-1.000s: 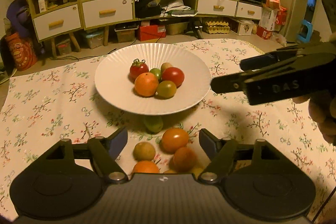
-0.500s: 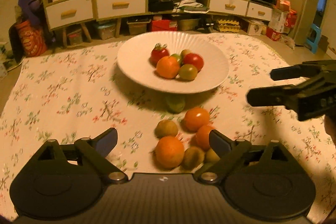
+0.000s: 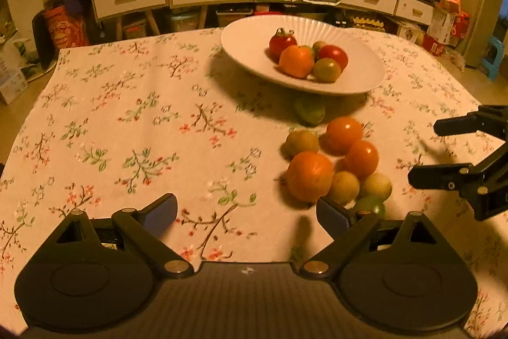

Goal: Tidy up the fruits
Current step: 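Lift both grippers away from the plate back to the fruit cluster, then grasp an orange mandarin with the left gripper while the right gripper grasps an orange tomato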

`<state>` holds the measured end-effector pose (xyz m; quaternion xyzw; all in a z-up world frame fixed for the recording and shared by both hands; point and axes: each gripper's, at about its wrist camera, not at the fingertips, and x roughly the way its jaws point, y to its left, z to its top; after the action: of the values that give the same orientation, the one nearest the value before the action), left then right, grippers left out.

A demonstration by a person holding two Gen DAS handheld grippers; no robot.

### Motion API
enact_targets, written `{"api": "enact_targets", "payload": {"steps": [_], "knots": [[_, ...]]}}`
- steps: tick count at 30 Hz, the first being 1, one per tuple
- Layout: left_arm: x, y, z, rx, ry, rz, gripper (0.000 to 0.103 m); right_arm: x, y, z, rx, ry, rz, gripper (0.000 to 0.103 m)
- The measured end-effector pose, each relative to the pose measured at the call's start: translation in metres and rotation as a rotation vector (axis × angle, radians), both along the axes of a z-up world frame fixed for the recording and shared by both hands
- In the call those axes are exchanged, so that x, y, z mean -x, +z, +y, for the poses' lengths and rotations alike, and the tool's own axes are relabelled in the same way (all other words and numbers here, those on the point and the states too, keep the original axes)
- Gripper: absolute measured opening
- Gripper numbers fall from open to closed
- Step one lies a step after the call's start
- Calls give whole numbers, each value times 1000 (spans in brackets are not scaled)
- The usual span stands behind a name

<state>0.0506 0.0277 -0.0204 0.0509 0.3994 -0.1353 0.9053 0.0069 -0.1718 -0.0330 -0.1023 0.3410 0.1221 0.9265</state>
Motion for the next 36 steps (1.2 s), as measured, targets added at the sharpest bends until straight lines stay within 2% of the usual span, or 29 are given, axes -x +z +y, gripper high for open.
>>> {"api": "enact_targets", "payload": {"steps": [5,8,18,22,30,36], "knots": [[-2,-8,3,-27,5,-3,93,-4,-4,-7,31,-40,-14,98],[-3,-12,3,-17,11,-17,93,-9,-8,-9,45,-64,-8,95],[-5,-13,-4,-4,-42,-41,93,-11,-18,2,76,-29,-12,93],[-4,-11,-5,6,-70,-27,90,-8,-14,2,71,-10,-1,84],[0,-8,-13,41,-129,-14,76,-2,-11,8,39,44,35,71],[-3,-8,-17,67,-150,-24,62,-4,-9,17,29,85,35,62]]}}
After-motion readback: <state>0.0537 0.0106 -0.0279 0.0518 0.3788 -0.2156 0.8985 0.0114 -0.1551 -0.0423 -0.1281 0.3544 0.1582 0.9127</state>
